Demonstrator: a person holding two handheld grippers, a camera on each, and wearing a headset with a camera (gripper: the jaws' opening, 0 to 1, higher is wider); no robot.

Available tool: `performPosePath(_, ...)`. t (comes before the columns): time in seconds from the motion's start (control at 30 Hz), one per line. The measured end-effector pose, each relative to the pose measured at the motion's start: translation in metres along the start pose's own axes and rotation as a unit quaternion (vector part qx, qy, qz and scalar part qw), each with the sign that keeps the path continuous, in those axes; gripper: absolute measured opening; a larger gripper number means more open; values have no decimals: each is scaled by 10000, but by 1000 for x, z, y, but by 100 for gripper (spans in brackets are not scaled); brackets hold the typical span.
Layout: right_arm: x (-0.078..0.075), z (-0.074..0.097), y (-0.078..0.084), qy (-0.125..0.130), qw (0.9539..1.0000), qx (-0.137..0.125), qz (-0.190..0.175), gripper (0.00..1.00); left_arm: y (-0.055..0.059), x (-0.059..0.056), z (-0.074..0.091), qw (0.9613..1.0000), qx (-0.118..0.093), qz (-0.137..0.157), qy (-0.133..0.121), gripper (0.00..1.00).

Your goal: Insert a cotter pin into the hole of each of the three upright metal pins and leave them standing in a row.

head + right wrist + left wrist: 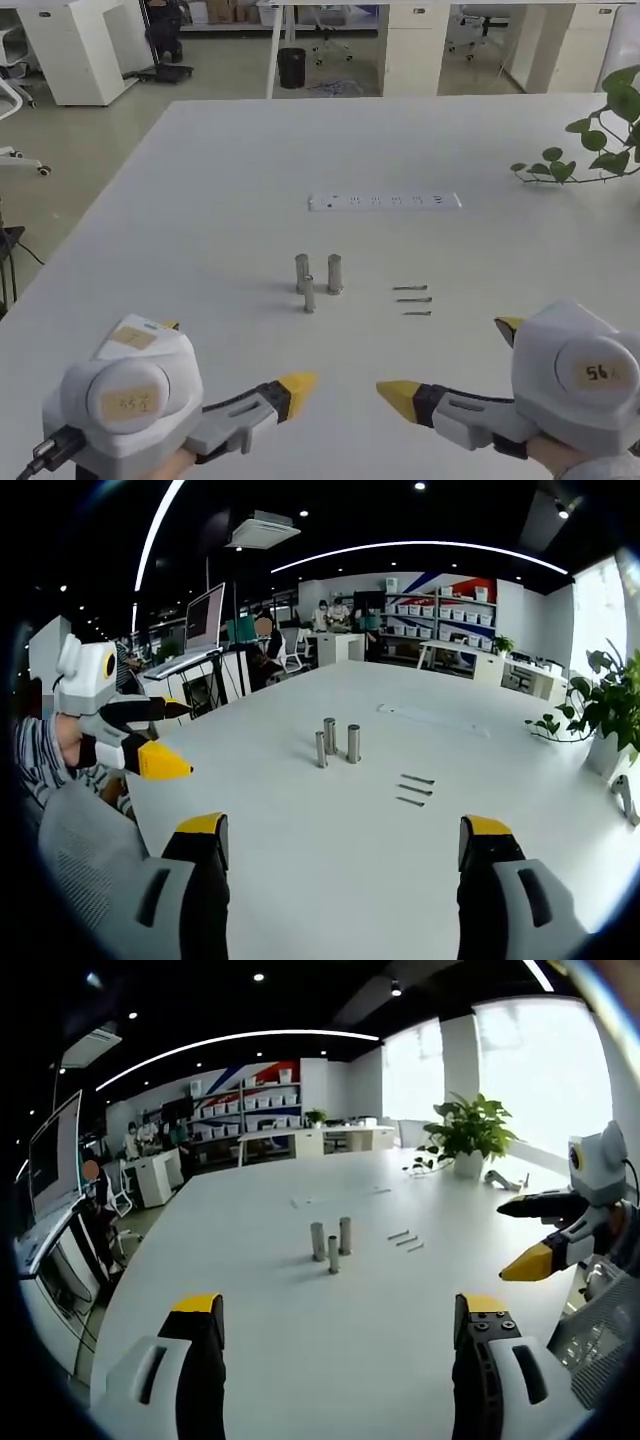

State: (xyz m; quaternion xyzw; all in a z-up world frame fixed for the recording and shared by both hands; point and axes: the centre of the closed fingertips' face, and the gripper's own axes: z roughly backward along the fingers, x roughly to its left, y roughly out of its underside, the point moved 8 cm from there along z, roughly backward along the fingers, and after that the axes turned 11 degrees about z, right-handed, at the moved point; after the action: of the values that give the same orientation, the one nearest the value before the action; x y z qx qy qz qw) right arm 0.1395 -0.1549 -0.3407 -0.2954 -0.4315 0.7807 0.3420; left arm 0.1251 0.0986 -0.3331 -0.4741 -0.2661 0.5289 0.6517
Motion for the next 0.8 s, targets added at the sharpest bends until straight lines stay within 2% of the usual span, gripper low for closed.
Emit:
performPosePath(0.3,-2,0,0,-14,9999,-127,-29,94,-3,8,-13,9999,-28,-27,104,90)
performPosePath(0.47,-7,-2,-1,-59,9997,-177,-139,92,-6,17,-28,9998,-48,56,185,81)
performPosePath(0.6,-9,-5,0,-123,9997,-167,-86,90,-8,21,-46,9996,87,-100,258,74)
performPosePath(0.63,-9,-6,0,-151,9997,-167,-65,89,-10,22,-52,9995,9,-112,289,74)
performPosePath(0.67,-10,-7,1,-159,9997,-159,-67,88,-11,23,-57,9995,30,-89,295,72)
performPosePath(0.7,-10,-8,1,-186,9997,-130,-75,87,-12,24,-64,9992,134,-128,350,71)
performPosePath(0.8,-10,-10,2,-258,9995,-100,-144,87,-13,26,-79,9988,48,-161,453,65)
